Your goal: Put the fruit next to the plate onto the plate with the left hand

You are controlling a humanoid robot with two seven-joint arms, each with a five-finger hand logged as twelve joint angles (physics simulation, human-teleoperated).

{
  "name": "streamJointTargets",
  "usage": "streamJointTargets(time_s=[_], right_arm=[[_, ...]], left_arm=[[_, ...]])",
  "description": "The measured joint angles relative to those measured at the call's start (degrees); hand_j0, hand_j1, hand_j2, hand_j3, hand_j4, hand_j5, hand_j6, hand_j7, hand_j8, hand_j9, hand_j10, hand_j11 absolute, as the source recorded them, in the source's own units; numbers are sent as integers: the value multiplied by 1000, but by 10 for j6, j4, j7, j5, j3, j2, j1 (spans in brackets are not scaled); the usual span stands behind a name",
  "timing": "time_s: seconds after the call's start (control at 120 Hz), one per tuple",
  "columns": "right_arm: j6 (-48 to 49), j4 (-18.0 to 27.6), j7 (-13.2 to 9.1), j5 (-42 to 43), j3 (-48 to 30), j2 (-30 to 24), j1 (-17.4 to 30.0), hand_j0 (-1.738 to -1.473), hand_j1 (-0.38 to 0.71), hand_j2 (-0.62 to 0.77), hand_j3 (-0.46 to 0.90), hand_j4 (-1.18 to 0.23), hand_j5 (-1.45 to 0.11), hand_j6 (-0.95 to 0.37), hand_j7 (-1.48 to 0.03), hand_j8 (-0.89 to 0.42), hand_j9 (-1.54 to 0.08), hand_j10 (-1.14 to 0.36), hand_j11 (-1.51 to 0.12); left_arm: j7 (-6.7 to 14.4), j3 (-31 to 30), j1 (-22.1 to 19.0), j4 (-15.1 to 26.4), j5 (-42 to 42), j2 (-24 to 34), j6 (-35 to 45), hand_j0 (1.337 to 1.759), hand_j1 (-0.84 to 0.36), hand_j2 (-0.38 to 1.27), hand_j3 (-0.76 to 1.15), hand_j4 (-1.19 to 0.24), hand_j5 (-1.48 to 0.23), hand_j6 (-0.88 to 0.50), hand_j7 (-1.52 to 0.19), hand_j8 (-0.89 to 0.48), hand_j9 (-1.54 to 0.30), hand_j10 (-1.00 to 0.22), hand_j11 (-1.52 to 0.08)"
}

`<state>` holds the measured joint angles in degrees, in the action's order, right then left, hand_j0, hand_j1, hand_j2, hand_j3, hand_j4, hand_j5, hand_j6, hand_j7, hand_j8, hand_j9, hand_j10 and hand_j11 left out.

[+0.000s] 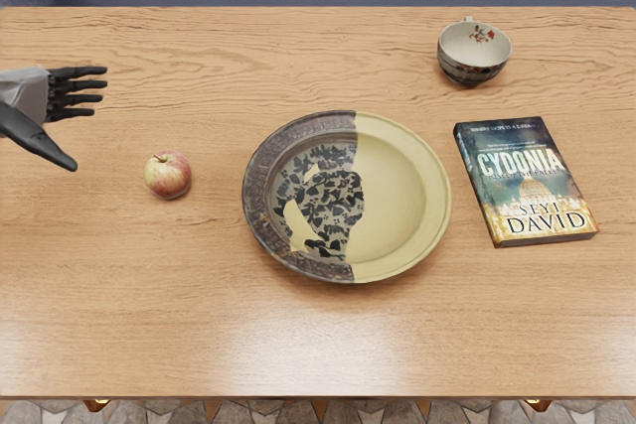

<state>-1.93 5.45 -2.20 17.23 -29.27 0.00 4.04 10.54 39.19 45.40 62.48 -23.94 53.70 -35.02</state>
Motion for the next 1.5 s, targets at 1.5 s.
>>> streamJointTargets(time_s=[1.5], right_arm=[[0, -3, 0, 0, 0, 0, 3, -1658, -349, 0, 0, 0, 0, 0, 0, 0, 0, 0, 0]], left_arm=[[-19, -665, 320, 219, 43, -166, 679, 1658, -62, 70, 0, -344, -447, -344, -447, -345, -447, -344, -447]])
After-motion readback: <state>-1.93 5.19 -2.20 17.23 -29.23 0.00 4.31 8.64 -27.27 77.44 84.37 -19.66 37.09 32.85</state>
